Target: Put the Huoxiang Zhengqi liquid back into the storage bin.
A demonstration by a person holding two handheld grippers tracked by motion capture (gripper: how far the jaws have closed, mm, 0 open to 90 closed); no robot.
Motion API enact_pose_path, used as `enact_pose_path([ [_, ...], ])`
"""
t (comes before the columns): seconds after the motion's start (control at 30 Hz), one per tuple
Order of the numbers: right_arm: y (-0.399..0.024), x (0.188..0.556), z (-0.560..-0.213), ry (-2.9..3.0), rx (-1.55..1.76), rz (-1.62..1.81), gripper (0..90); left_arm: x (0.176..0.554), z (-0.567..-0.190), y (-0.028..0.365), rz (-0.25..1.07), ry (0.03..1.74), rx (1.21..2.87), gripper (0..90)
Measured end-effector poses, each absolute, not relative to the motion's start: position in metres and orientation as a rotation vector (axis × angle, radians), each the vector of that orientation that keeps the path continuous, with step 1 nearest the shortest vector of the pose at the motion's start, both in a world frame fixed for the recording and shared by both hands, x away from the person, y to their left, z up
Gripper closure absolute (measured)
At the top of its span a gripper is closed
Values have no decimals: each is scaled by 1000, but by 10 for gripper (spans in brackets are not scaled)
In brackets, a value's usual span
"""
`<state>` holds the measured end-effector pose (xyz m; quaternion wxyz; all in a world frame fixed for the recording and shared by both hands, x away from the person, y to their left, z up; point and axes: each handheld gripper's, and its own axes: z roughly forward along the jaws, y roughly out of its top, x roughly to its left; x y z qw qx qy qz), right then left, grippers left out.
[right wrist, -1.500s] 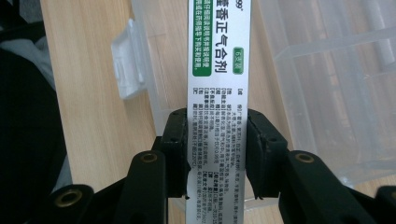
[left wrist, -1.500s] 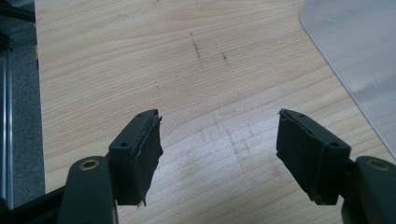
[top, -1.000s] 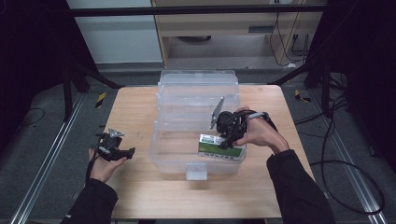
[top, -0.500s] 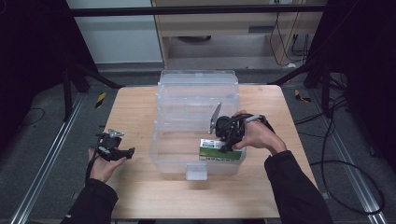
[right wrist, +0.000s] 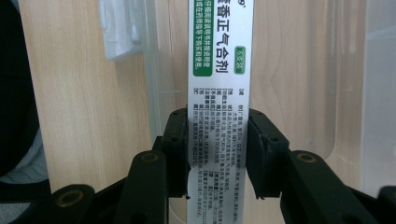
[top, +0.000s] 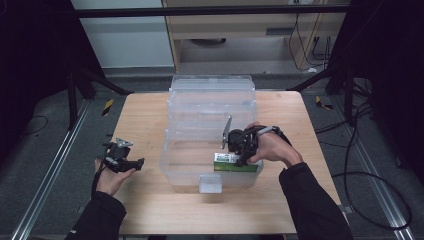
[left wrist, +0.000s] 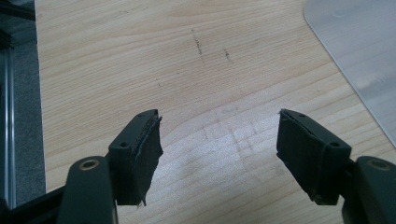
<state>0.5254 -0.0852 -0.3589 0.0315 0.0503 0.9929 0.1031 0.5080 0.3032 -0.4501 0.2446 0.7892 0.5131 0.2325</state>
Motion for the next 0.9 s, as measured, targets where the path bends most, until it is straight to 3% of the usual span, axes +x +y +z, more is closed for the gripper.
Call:
enact_pose_path([
  [0.9, -80, 525, -379, 3051, 131, 248, 630, 508, -450, 303, 635, 1401, 2155, 298],
])
